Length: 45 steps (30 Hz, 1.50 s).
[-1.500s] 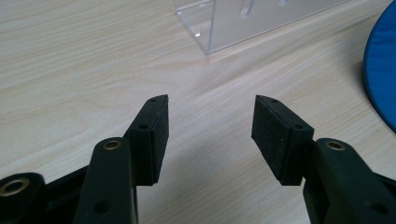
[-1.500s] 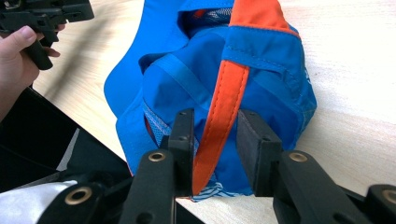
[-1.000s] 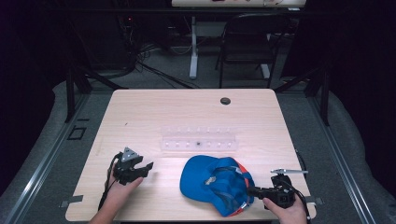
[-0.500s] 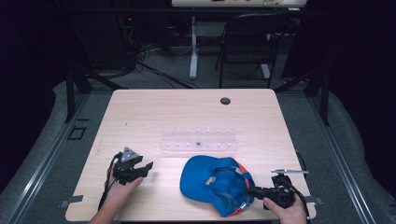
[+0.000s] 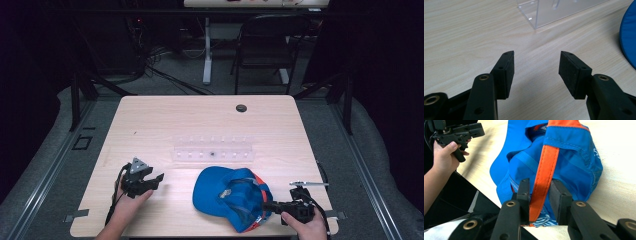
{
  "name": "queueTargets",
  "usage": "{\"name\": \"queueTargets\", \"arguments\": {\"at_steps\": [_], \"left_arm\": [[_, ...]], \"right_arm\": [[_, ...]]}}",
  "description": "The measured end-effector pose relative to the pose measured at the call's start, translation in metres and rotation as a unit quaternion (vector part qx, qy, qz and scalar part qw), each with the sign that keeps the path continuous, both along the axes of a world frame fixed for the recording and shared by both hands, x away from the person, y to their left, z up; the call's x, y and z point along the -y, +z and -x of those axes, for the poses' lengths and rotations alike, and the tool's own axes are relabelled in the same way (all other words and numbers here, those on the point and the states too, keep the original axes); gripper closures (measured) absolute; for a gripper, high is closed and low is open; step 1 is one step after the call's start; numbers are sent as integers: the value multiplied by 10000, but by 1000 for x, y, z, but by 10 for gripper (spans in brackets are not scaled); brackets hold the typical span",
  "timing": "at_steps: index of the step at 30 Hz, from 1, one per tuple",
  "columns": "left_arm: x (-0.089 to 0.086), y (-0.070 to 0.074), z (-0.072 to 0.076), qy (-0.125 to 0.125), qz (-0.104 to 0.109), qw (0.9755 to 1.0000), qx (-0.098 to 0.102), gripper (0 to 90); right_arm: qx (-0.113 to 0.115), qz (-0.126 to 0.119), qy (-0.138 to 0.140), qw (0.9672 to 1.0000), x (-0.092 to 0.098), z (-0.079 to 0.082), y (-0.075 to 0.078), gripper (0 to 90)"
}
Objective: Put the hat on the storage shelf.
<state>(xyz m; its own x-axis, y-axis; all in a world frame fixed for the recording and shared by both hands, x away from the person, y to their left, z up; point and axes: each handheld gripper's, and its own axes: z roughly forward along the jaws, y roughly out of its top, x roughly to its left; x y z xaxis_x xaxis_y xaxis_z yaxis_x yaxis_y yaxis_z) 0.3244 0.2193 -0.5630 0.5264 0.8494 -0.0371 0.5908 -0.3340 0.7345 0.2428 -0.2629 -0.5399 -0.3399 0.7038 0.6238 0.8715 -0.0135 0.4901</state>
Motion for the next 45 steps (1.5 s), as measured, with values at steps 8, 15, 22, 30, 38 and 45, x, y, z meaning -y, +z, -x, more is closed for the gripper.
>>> {"name": "queueTargets", "arguments": {"at_steps": [8,15,22,30,38,45], "left_arm": [[0,0,0,23,5,10000,3,466],[0,0,0,21,13,10000,7,466],[1,0,1,-3,-17,10000,23,466],[2,0,1,-9,-10,10000,11,466],[2,-1,1,-9,-9,10000,3,466],[2,-1,1,-3,-3,10000,1,467]], "right_arm": [[-46,-55,-52,10000,2,-1,2,755],[-89,12,-111,9999,3,-5,5,769],[-204,-48,-154,9997,7,-13,8,774],[-238,-156,-263,9992,16,-22,20,777],[-347,-17,-211,9992,21,-29,30,777],[-377,48,-239,9990,27,-35,37,777]]}}
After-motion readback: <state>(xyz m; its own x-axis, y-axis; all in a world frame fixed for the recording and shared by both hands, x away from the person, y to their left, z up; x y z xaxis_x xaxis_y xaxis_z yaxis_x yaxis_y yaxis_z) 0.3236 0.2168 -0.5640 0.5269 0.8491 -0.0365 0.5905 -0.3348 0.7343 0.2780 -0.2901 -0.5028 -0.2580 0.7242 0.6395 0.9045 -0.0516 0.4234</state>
